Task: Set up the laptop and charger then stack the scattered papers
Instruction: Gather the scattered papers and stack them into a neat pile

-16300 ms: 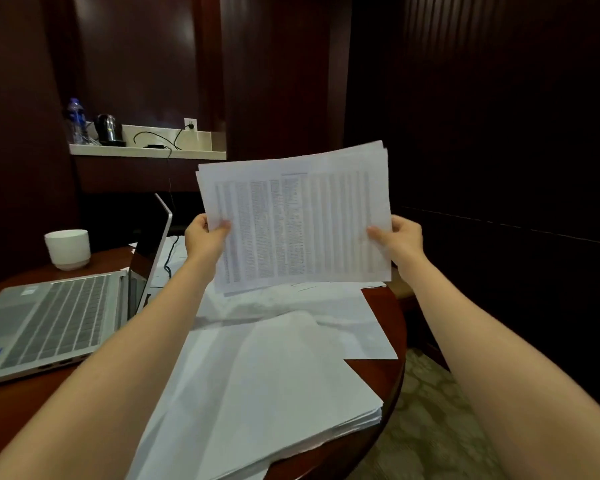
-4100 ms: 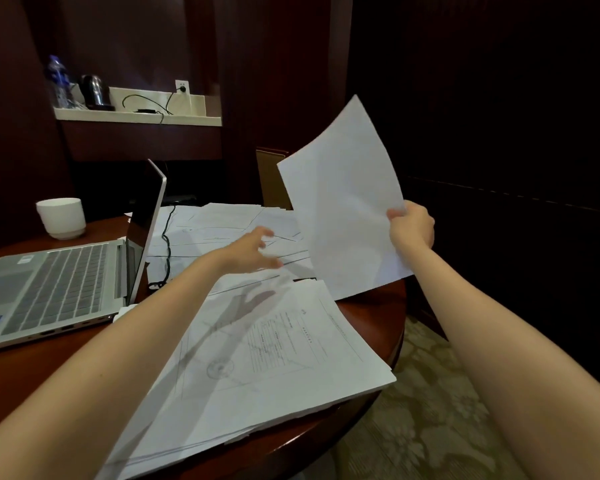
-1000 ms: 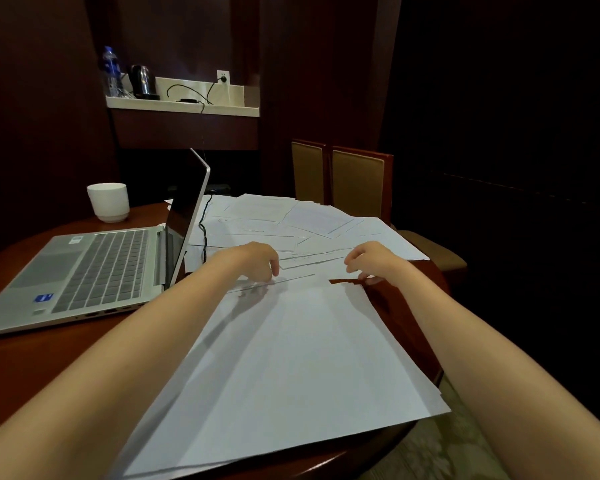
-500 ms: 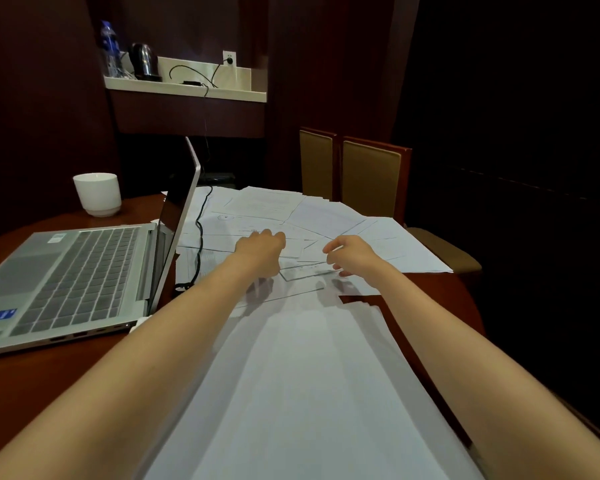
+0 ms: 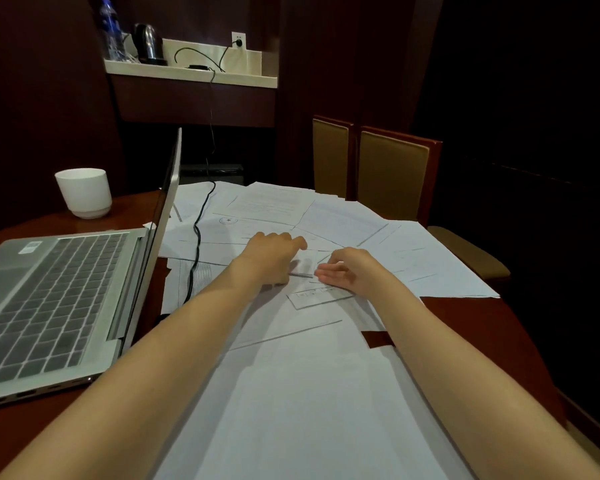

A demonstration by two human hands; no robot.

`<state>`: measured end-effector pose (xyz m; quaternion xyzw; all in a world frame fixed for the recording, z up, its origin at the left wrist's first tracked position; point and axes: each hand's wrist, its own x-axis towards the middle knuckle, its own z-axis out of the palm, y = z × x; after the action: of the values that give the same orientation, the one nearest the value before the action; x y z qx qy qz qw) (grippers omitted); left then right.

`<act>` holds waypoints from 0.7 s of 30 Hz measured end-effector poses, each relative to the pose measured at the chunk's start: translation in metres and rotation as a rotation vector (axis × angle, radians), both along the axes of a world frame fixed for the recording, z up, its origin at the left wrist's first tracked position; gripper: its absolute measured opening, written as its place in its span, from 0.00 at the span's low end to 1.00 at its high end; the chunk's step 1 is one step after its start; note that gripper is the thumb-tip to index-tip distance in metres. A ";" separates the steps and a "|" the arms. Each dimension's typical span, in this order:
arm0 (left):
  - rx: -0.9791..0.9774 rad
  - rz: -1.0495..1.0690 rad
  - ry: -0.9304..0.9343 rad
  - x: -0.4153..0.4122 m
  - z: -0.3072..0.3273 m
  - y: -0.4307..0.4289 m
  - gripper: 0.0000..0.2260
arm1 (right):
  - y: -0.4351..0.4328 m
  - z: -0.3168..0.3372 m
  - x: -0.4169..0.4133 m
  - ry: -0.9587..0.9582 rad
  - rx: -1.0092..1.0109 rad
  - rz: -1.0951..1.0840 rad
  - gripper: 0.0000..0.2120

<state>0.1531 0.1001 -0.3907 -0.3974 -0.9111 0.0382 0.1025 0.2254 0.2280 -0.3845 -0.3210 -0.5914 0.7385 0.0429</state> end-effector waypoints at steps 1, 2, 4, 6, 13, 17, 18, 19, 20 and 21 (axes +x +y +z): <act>0.014 -0.005 -0.008 -0.004 -0.002 0.002 0.24 | 0.001 0.000 -0.004 -0.032 0.034 0.010 0.04; 0.033 -0.004 -0.022 -0.007 -0.006 0.003 0.23 | 0.003 0.000 -0.008 -0.064 0.091 0.023 0.05; 0.054 -0.012 -0.012 -0.012 -0.018 0.006 0.19 | 0.007 -0.003 -0.018 -0.109 0.300 0.040 0.04; 0.094 -0.005 0.071 -0.018 -0.034 0.009 0.13 | 0.016 -0.010 -0.029 -0.113 0.694 0.011 0.05; 0.407 0.043 0.154 -0.031 -0.052 0.002 0.15 | 0.051 -0.018 -0.054 -0.328 1.518 0.334 0.29; 0.404 0.103 0.224 -0.037 -0.052 -0.004 0.18 | 0.055 -0.016 -0.063 -0.375 1.477 0.396 0.23; 0.403 0.139 0.183 -0.036 -0.051 -0.005 0.18 | 0.056 -0.014 -0.064 -0.381 1.513 0.397 0.21; 0.379 0.164 0.135 -0.039 -0.052 -0.004 0.19 | 0.057 -0.012 -0.064 -0.382 1.558 0.401 0.17; 0.359 0.188 0.105 -0.041 -0.053 -0.004 0.20 | 0.058 -0.012 -0.065 -0.383 1.605 0.403 0.15; 0.350 0.204 0.090 -0.042 -0.053 -0.005 0.22 | 0.057 -0.012 -0.064 -0.387 1.652 0.402 0.13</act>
<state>0.1116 0.0947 -0.4439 -0.2770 -0.9339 -0.0927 0.2060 0.1612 0.2854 -0.3965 -0.1965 -0.9800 -0.0007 0.0298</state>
